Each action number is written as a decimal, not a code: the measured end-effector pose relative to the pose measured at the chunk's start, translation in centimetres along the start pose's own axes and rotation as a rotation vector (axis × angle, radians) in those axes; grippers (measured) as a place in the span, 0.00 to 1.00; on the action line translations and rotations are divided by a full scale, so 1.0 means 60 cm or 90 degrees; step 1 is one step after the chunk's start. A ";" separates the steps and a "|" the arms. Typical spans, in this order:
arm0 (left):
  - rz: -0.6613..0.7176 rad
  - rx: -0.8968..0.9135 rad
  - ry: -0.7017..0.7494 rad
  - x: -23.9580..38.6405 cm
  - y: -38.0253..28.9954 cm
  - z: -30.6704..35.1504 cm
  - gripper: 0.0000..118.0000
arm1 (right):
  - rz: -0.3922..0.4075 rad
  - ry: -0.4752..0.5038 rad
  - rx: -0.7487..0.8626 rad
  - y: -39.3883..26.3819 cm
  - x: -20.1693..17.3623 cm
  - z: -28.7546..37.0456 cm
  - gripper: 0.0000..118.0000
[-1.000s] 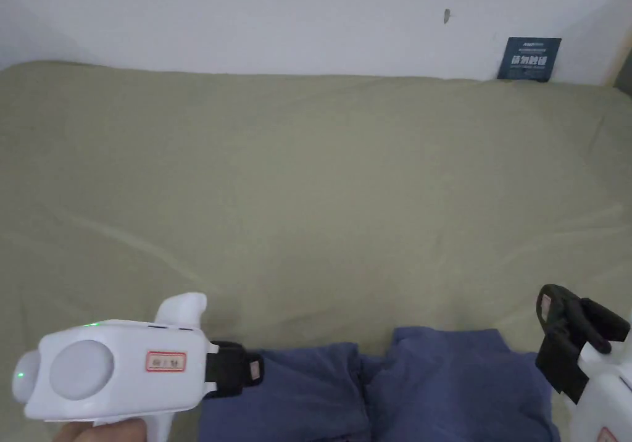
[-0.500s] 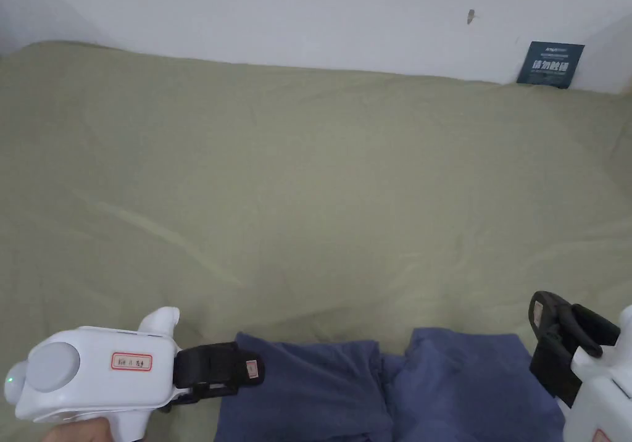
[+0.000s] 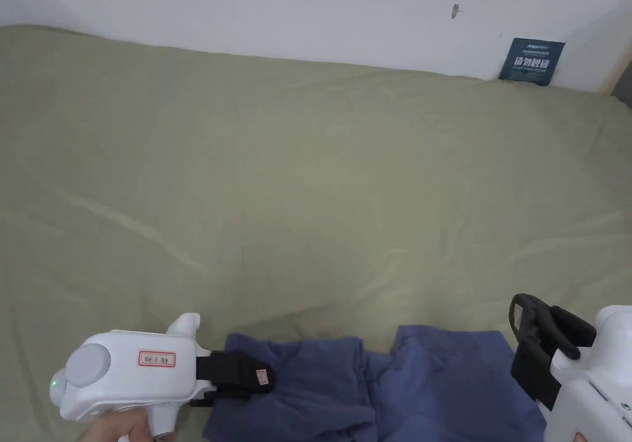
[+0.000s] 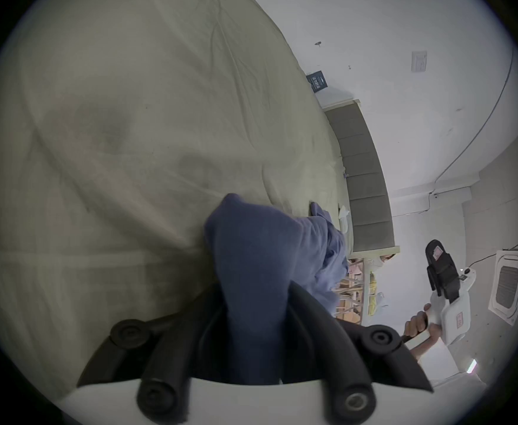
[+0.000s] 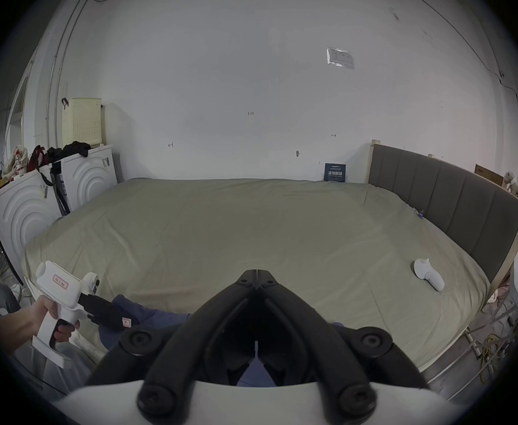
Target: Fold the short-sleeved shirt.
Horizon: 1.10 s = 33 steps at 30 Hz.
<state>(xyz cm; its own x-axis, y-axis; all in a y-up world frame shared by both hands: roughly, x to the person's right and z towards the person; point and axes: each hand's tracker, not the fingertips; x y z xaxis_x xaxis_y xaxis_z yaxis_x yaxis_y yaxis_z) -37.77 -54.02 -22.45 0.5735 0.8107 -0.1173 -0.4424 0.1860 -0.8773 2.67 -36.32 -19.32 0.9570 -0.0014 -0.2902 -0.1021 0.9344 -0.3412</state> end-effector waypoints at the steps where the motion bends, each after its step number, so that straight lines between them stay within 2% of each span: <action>1: 0.010 0.006 -0.023 0.001 0.001 0.008 0.09 | 0.003 0.000 0.000 0.002 0.000 0.001 0.02; 4: 0.023 0.053 -0.029 0.003 0.002 0.041 0.09 | 0.007 -0.002 0.008 0.009 0.003 0.005 0.01; 10: 0.017 0.124 0.038 -0.014 0.003 0.161 0.09 | 0.003 0.003 0.027 0.022 0.004 0.010 0.02; 15: 0.019 0.191 0.171 -0.006 -0.021 0.298 0.09 | 0.005 0.015 0.045 0.030 0.000 0.008 0.01; 18: 0.004 0.181 0.256 0.019 -0.025 0.332 0.09 | 0.013 0.020 0.056 0.032 -0.004 0.007 0.02; 21: -0.021 0.162 0.290 0.066 -0.024 0.325 0.09 | 0.016 0.021 0.084 0.036 -0.007 0.011 0.01; 28: -0.111 0.111 0.420 0.213 -0.019 0.240 0.09 | 0.027 -0.019 0.180 0.065 -0.004 0.043 0.01; 30: -0.145 0.094 0.426 0.248 -0.016 0.208 0.09 | 0.039 -0.035 0.198 0.071 -0.001 0.049 0.01; 33: -0.160 0.071 0.435 0.297 -0.017 0.153 0.09 | 0.029 -0.037 0.204 0.073 0.009 0.057 0.01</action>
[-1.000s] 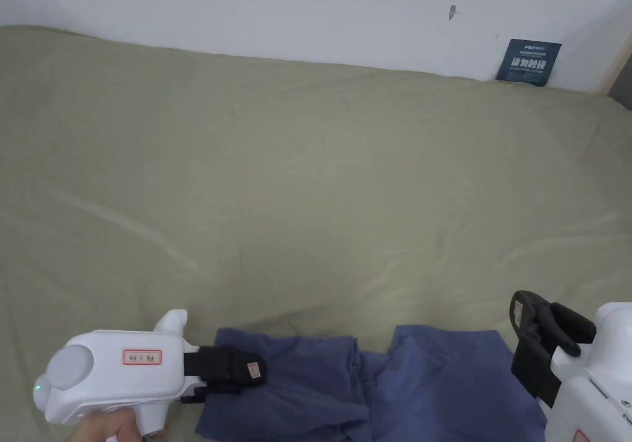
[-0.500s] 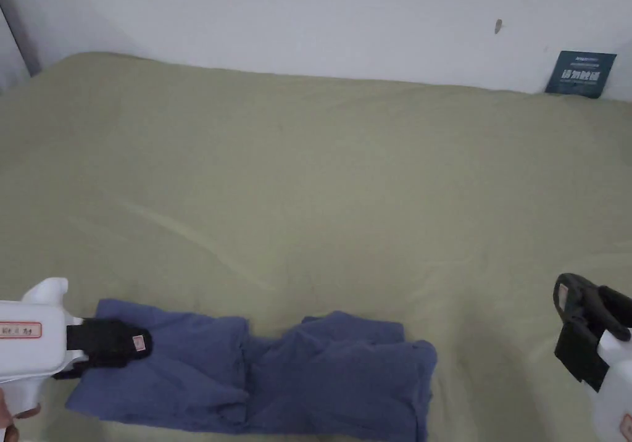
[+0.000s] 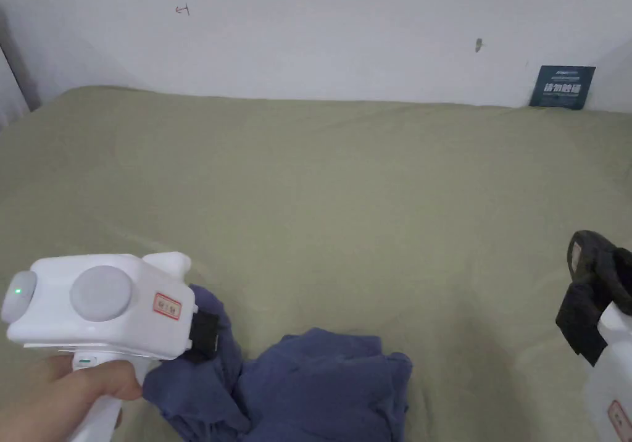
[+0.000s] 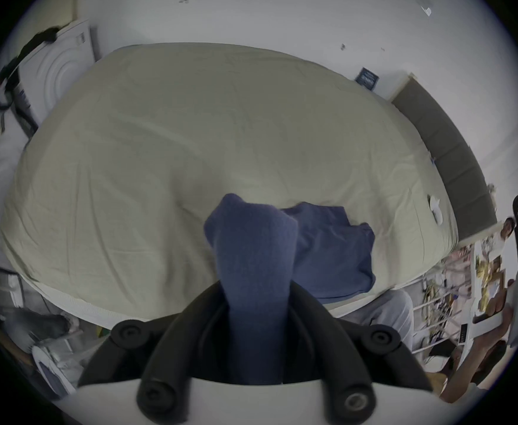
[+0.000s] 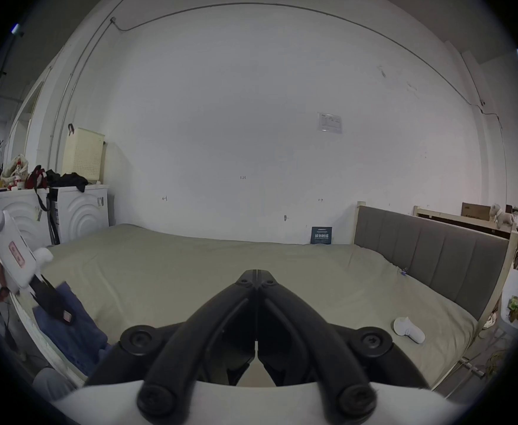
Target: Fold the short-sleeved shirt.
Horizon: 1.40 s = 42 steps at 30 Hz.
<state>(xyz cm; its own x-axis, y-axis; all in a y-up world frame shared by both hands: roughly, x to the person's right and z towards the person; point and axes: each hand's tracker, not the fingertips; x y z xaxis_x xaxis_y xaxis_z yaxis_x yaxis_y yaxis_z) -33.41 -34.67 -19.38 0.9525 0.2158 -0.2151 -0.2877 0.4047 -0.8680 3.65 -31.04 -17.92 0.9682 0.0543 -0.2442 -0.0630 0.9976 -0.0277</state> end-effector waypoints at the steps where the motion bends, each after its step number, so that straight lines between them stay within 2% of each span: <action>1: -0.030 -0.007 0.008 0.011 0.004 -0.013 0.09 | -0.007 -0.001 0.001 -0.001 0.003 0.002 0.01; 3: -0.072 -0.019 0.021 0.061 0.006 -0.035 0.09 | -0.014 -0.006 -0.004 -0.007 0.011 0.003 0.01; 8: -0.109 -0.052 0.009 0.177 0.007 -0.123 0.09 | -0.036 -0.021 -0.019 -0.023 0.037 0.008 0.01; 9: -0.149 -0.067 0.010 0.207 0.001 -0.143 0.11 | -0.038 -0.025 -0.025 -0.026 0.044 0.009 0.01; 10: -0.178 -0.065 0.011 0.229 -0.003 -0.165 0.27 | -0.040 -0.026 -0.029 -0.028 0.050 0.011 0.02; 11: -0.186 -0.052 -0.017 0.240 -0.003 -0.181 0.73 | -0.041 -0.031 -0.032 -0.031 0.056 0.012 0.02; 12: -0.187 -0.040 -0.076 0.247 -0.003 -0.201 0.98 | -0.043 -0.041 -0.040 -0.032 0.061 0.014 0.01; 13: -0.173 -0.048 -0.109 0.249 -0.003 -0.213 0.99 | -0.047 -0.044 -0.044 -0.033 0.068 0.017 0.01; 14: -0.132 -0.033 -0.138 0.244 -0.003 -0.209 0.94 | -0.052 -0.046 -0.047 -0.034 0.073 0.020 0.01; 16: -0.058 -0.021 -0.128 0.219 0.003 -0.198 0.94 | -0.055 -0.055 -0.049 -0.036 0.083 0.027 0.02; 18: -0.038 -0.019 -0.153 0.187 0.003 -0.176 0.93 | -0.056 -0.062 -0.052 -0.039 0.089 0.027 0.01; 19: -0.015 -0.016 -0.169 0.169 0.000 -0.166 0.88 | -0.061 -0.064 -0.055 -0.041 0.092 0.024 0.01; 20: 0.006 -0.010 -0.182 0.147 -0.005 -0.155 0.72 | -0.069 -0.063 -0.058 -0.043 0.093 0.021 0.01; 21: 0.030 0.005 -0.199 0.120 -0.008 -0.136 0.48 | -0.075 -0.060 -0.061 -0.045 0.093 0.018 0.01; 22: 0.042 0.023 -0.219 0.103 -0.016 -0.130 0.14 | -0.077 -0.059 -0.063 -0.048 0.092 0.015 0.01; 23: 0.049 0.033 -0.240 0.089 -0.022 -0.128 0.00 | -0.077 -0.059 -0.065 -0.050 0.089 0.012 0.01; 25: 0.054 0.041 -0.250 0.076 -0.034 -0.146 0.00 | -0.076 -0.056 -0.073 -0.055 0.083 0.004 0.01; 28: 0.058 0.003 -0.329 0.087 -0.046 -0.189 0.00 | -0.088 -0.041 -0.090 -0.060 0.077 0.001 0.02; 32: 0.062 -0.052 -0.405 0.106 -0.069 -0.285 0.00 | -0.078 -0.038 -0.106 -0.063 0.070 0.004 0.02; 34: 0.069 -0.079 -0.411 0.107 -0.094 -0.328 0.00 | -0.078 -0.034 -0.118 -0.066 0.069 0.006 0.01; 37: 0.103 -0.065 -0.447 0.095 -0.101 -0.317 0.00 | -0.080 -0.016 -0.142 -0.075 0.064 0.002 0.02; 40: 0.064 -0.038 -0.412 0.080 -0.086 -0.266 0.00 | -0.096 0.038 -0.177 -0.089 0.048 -0.014 0.02; 42: 0.037 -0.006 -0.405 0.055 -0.076 -0.220 0.00 | -0.148 0.128 -0.217 -0.102 0.034 -0.034 0.01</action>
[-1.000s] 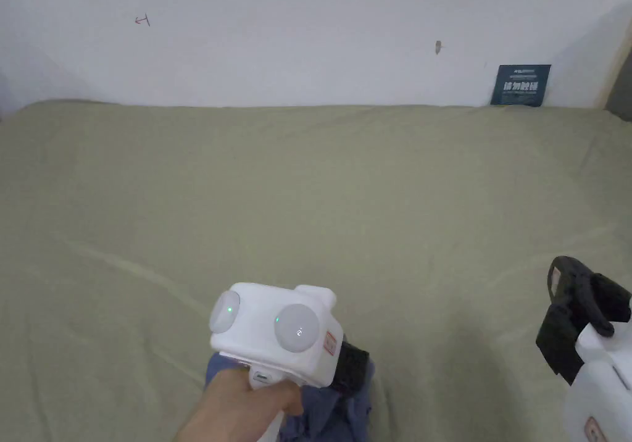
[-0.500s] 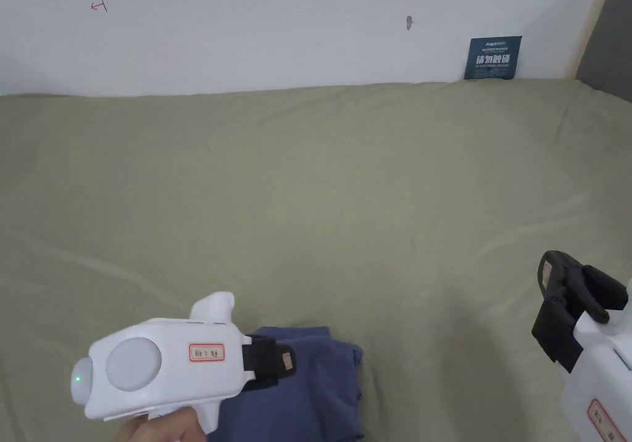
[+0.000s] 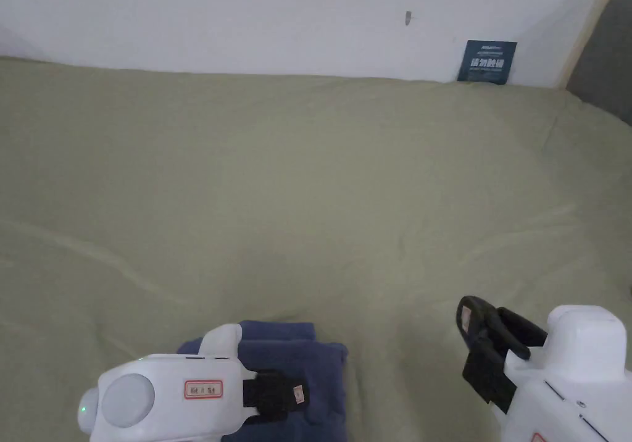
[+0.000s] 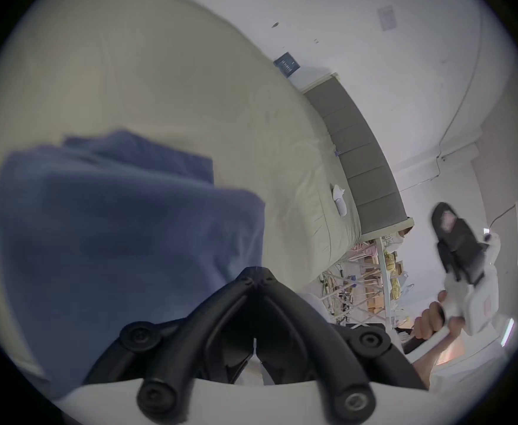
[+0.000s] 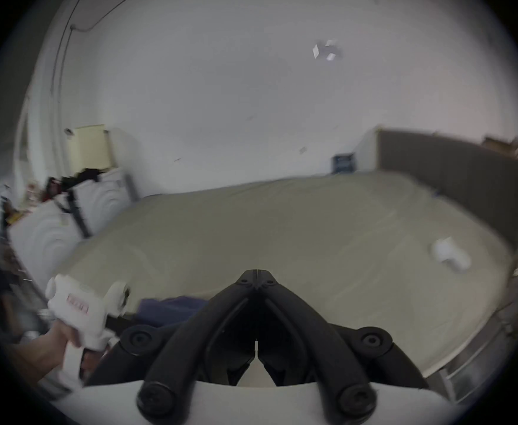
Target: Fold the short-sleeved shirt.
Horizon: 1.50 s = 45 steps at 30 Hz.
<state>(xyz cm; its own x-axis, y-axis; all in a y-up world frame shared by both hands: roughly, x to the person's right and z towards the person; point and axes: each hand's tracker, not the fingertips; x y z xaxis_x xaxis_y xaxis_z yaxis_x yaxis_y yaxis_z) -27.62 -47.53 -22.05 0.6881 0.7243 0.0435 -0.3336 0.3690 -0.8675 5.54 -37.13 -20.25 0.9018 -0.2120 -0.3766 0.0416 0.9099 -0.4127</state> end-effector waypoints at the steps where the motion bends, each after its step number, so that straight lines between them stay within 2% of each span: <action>1: 0.005 0.002 0.001 -0.001 0.003 0.022 0.00 | -0.025 0.055 -0.035 -0.005 -0.001 -0.016 0.01; 3: 0.008 0.031 0.029 -0.007 0.006 0.074 0.00 | -0.109 0.199 -0.147 -0.030 -0.001 -0.067 0.02; 6: 0.012 0.061 0.078 -0.031 0.006 0.136 0.00 | -0.241 0.365 -0.276 -0.091 -0.001 -0.144 0.02; 10: 0.044 0.087 0.116 -0.086 0.012 0.185 0.00 | -0.313 0.414 -0.360 -0.171 0.008 -0.237 0.01; 12: 0.066 0.086 0.133 -0.114 0.017 0.190 0.00 | -0.334 0.409 -0.386 -0.196 0.016 -0.276 0.01; 14: 0.073 0.078 0.130 -0.139 0.022 0.191 0.00 | -0.390 0.436 -0.418 -0.218 0.037 -0.313 0.01; 15: 0.080 0.067 0.127 -0.150 0.025 0.188 0.00 | -0.403 0.418 -0.439 -0.229 0.047 -0.327 0.01; 17: 0.080 0.048 0.108 -0.168 0.032 0.184 0.03 | -0.439 0.468 -0.448 -0.239 0.062 -0.337 0.02; 18: 0.071 0.038 0.094 -0.175 0.035 0.181 0.20 | -0.459 0.474 -0.438 -0.238 0.067 -0.335 0.02; 19: 0.065 0.030 0.068 -0.178 0.036 0.176 0.49 | -0.454 0.472 -0.435 -0.236 0.070 -0.333 0.02; 20: 0.069 0.016 0.035 -0.188 0.039 0.165 0.87 | -0.443 0.470 -0.436 -0.231 0.066 -0.327 0.02; 21: 0.087 0.000 0.002 -0.195 0.040 0.153 0.95 | -0.437 0.471 -0.440 -0.230 0.067 -0.327 0.02; 23: 0.113 -0.015 -0.040 -0.202 0.046 0.130 0.95 | -0.445 0.475 -0.442 -0.230 0.067 -0.327 0.02; 26: 0.082 -0.040 -0.050 -0.205 0.050 0.082 0.95 | -0.457 0.481 -0.449 -0.230 0.068 -0.332 0.02; 29: 0.074 -0.032 -0.118 -0.201 0.057 0.054 0.94 | -0.462 0.480 -0.448 -0.226 0.065 -0.333 0.02; 31: 0.071 -0.041 -0.111 -0.203 0.058 0.048 0.90 | -0.460 0.475 -0.442 -0.219 0.061 -0.334 0.02; 32: 0.062 -0.042 -0.117 -0.203 0.059 0.050 0.74 | -0.459 0.475 -0.440 -0.217 0.062 -0.338 0.02; 34: 0.052 -0.034 -0.070 -0.207 0.059 0.053 0.32 | -0.456 0.473 -0.435 -0.212 0.058 -0.338 0.01; 35: 0.043 -0.033 -0.026 -0.213 0.058 0.053 0.32 | -0.452 0.470 -0.433 -0.210 0.057 -0.339 0.01; 37: 0.073 -0.037 -0.078 -0.222 0.055 0.056 0.32 | -0.448 0.470 -0.432 -0.203 0.054 -0.338 0.01; 40: 0.052 -0.032 -0.054 -0.216 0.056 0.069 0.32 | -0.425 0.471 -0.421 -0.183 0.041 -0.320 0.01; 45: 0.072 -0.013 -0.040 -0.238 0.060 0.137 0.32 | -0.378 0.468 -0.393 -0.142 0.026 -0.288 0.01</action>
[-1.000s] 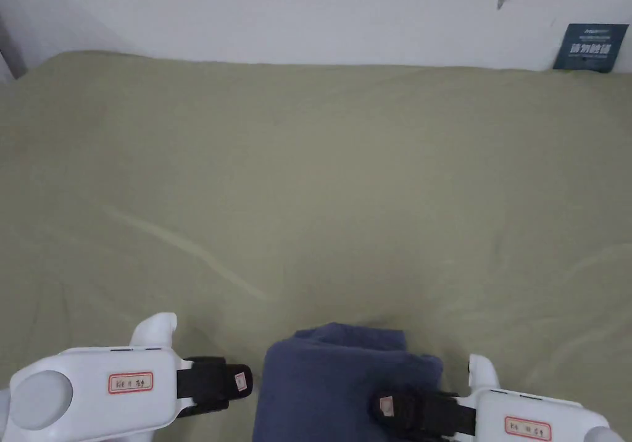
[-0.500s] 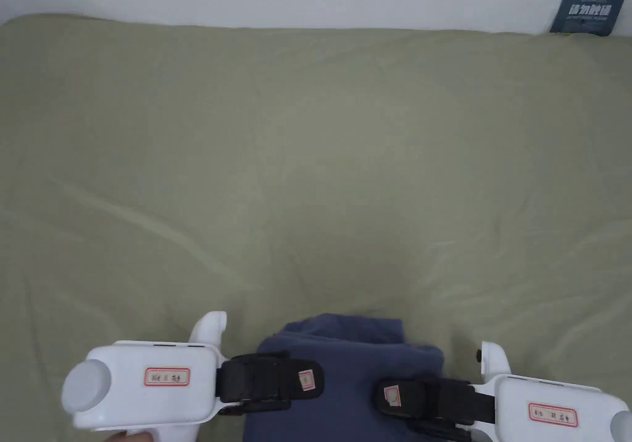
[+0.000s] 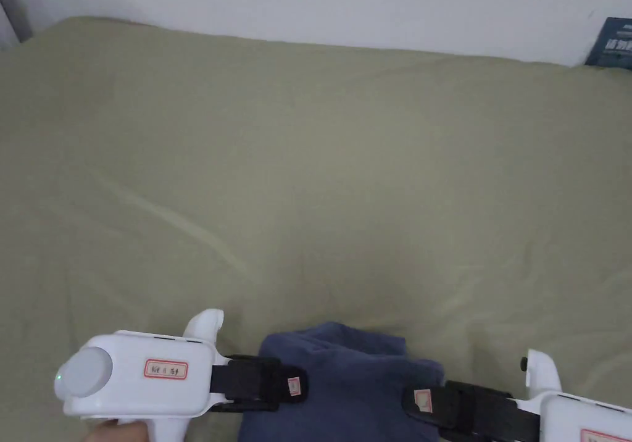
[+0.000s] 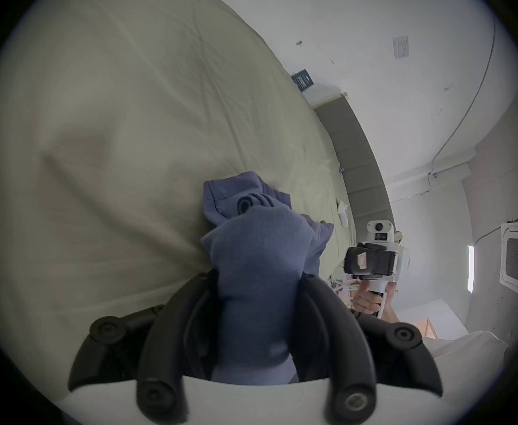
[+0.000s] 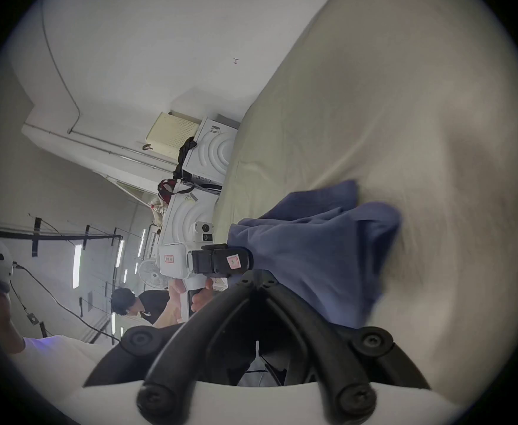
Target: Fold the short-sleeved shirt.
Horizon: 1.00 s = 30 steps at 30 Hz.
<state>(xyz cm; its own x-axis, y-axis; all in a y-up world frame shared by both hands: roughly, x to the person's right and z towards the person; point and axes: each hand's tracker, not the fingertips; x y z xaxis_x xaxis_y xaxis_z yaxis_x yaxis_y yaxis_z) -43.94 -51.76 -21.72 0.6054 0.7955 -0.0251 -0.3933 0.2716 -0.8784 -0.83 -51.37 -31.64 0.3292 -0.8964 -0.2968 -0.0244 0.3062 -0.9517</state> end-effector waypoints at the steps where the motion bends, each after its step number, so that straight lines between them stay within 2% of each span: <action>1: 0.004 0.009 0.007 -0.008 0.003 0.024 0.32 | 0.006 0.000 0.001 0.001 -0.008 0.003 0.01; 7: 0.040 0.071 0.136 -0.084 0.045 0.241 0.31 | 0.074 -0.017 0.015 0.007 -0.064 0.007 0.01; 9: 0.040 0.083 0.213 -0.118 0.070 0.322 0.32 | 0.093 -0.020 0.025 0.009 -0.084 0.005 0.02; 12: 0.041 0.069 0.294 -0.158 0.119 0.419 0.32 | 0.103 -0.019 0.039 0.011 -0.099 0.003 0.02; 15: 0.056 0.073 0.311 -0.187 0.161 0.471 0.32 | 0.107 -0.026 0.046 0.013 -0.102 -0.003 0.01; 19: 0.059 0.047 0.346 -0.195 0.204 0.475 0.34 | 0.095 -0.047 0.050 0.012 -0.096 -0.012 0.02; 21: 0.058 0.047 0.354 -0.192 0.213 0.470 0.80 | 0.088 -0.042 0.048 0.012 -0.091 -0.013 0.02; 22: 0.055 0.053 0.355 -0.191 0.216 0.468 0.96 | 0.087 -0.042 0.048 0.011 -0.091 -0.013 0.02; 23: 0.047 0.052 0.364 -0.185 0.218 0.467 1.00 | 0.088 -0.041 0.047 0.013 -0.090 -0.013 0.02; 26: 0.030 0.122 0.381 -0.163 0.208 0.485 1.00 | 0.085 -0.040 0.046 0.016 -0.086 -0.006 0.02; 30: 0.030 0.151 0.401 -0.116 0.176 0.483 1.00 | 0.102 -0.039 0.067 0.020 -0.095 0.021 0.02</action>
<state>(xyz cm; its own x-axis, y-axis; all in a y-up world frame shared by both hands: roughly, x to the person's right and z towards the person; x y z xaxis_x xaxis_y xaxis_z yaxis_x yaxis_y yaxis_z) -72.37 -38.75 -16.97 0.8431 0.3615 -0.3980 -0.5275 0.4126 -0.7426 -1.53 -45.47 -31.00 0.3860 -0.8136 -0.4349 0.0163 0.4773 -0.8786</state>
